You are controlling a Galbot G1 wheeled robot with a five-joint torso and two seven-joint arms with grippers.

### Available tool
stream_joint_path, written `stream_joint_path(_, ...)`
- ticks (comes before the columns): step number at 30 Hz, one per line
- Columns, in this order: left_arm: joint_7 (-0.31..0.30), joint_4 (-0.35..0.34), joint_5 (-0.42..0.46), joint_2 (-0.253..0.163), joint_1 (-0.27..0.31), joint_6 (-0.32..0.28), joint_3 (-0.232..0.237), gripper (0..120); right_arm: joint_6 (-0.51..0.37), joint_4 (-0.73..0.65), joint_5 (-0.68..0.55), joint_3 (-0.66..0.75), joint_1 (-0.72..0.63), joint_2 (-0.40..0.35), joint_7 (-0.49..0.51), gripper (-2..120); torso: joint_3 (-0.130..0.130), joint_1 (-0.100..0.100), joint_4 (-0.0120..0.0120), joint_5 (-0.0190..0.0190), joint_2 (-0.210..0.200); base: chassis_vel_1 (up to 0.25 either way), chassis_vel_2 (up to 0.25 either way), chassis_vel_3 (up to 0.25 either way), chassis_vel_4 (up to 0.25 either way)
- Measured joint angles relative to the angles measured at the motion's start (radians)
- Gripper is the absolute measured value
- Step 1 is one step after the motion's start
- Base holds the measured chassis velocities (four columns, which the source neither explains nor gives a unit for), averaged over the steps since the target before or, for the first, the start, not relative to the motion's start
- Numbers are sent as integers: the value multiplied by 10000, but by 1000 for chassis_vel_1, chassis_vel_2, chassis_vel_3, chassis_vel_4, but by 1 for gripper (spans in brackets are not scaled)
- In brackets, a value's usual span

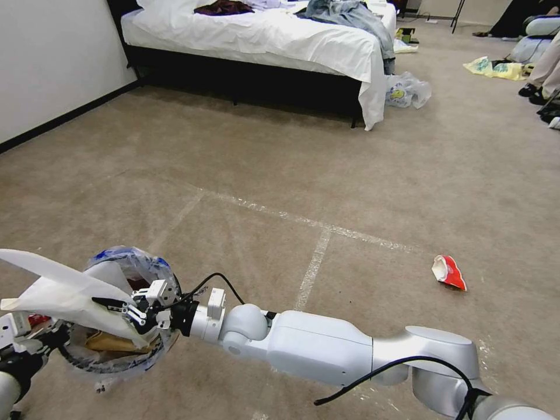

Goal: Pick up the trash bin and place the garbage on the floor into it.

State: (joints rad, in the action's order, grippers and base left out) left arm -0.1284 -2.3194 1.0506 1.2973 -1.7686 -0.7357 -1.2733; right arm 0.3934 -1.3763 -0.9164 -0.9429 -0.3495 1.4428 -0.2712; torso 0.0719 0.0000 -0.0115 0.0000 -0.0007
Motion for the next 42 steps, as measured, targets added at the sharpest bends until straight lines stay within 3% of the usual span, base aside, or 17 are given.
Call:
stream_joint_path(12, 28, 36, -71, 19, 43, 0, 73, 1, -188, -207, 157, 62, 75, -238, 192, 0, 0, 0, 0, 0, 0, 0, 0, 0, 0)
stream_joint_path(20, 34, 183, -104, -19, 107, 1, 96, 1, -308, -405, 194, 193, 186, -430, 330, 31, 0, 0, 0, 0, 0, 0, 0, 0, 0)
stream_joint_path(24, 34, 210, -115, -21, 123, 1, 106, 1, -310, -442, 201, 214, 204, -468, 342, 39, 0, 0, 0, 0, 0, 0, 0, 0, 0)
stream_joint_path(26, 35, 267, -130, -47, 168, 4, 129, 1, -322, -529, 202, 297, 226, -521, 361, 53, 0, 0, -1, 0, 0, 0, 0, 0, 0)
stream_joint_path(34, 35, 363, -168, -62, 229, 4, 165, 1, -334, -630, 194, 375, 281, -580, 374, 78, 0, 0, 0, 0, 0, 0, 0, 0, 0)
stream_joint_path(36, 34, 414, -186, -64, 260, 4, 176, 1, -334, -643, 190, 394, 304, -594, 374, 90, 0, 0, 0, 0, 0, 0, 0, 0, 0)
stream_joint_path(42, 30, 444, -189, -81, 284, 4, 186, 1, -332, -650, 181, 427, 339, -611, 372, 99, 0, 0, 0, 0, 0, 0, 0, 0, 0)
